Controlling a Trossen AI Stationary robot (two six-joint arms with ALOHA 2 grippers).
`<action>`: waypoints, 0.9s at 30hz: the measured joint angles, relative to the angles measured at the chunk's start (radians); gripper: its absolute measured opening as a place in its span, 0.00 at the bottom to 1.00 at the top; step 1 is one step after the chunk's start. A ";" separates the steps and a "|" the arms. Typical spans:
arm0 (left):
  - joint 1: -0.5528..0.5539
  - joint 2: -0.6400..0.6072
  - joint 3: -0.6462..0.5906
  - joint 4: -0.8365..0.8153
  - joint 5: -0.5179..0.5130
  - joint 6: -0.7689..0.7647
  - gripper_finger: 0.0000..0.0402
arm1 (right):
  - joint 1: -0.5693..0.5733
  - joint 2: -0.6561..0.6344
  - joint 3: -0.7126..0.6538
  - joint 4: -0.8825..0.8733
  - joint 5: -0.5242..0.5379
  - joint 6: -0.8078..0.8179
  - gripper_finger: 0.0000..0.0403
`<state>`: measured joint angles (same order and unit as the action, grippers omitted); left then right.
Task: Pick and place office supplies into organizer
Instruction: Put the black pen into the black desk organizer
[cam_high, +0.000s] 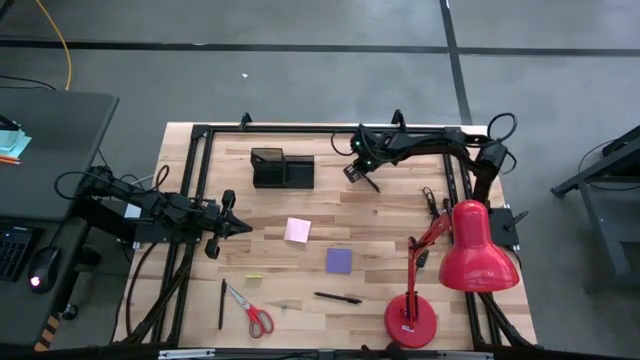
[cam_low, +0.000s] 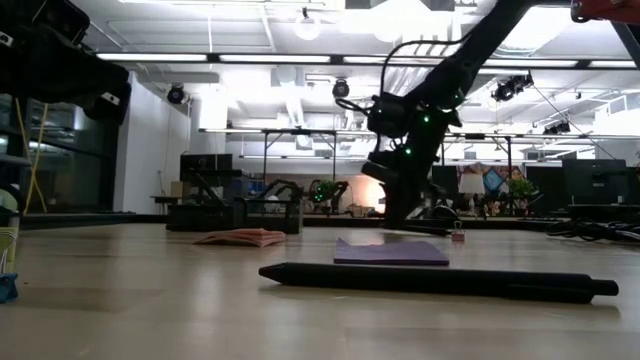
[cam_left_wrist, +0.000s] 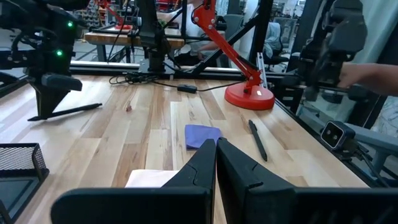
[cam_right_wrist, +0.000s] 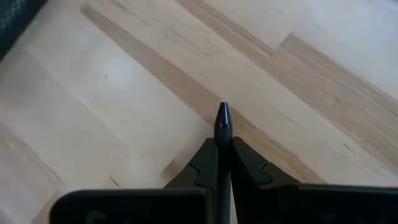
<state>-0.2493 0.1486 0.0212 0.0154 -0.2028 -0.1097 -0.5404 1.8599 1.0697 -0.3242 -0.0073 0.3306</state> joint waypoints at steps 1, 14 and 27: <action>0.000 0.000 0.000 0.000 0.000 0.000 0.00 | 0.007 0.000 0.006 -0.005 0.006 -0.006 0.01; 0.000 0.000 0.000 0.000 0.000 0.000 0.00 | 0.111 -0.003 0.208 -0.040 0.122 -0.085 0.01; 0.000 0.000 0.000 0.000 0.000 0.000 0.00 | 0.241 -0.005 0.396 0.092 0.193 -0.224 0.01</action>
<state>-0.2490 0.1486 0.0212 0.0154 -0.2024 -0.1097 -0.2992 1.8546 1.4652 -0.2324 0.1858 0.1067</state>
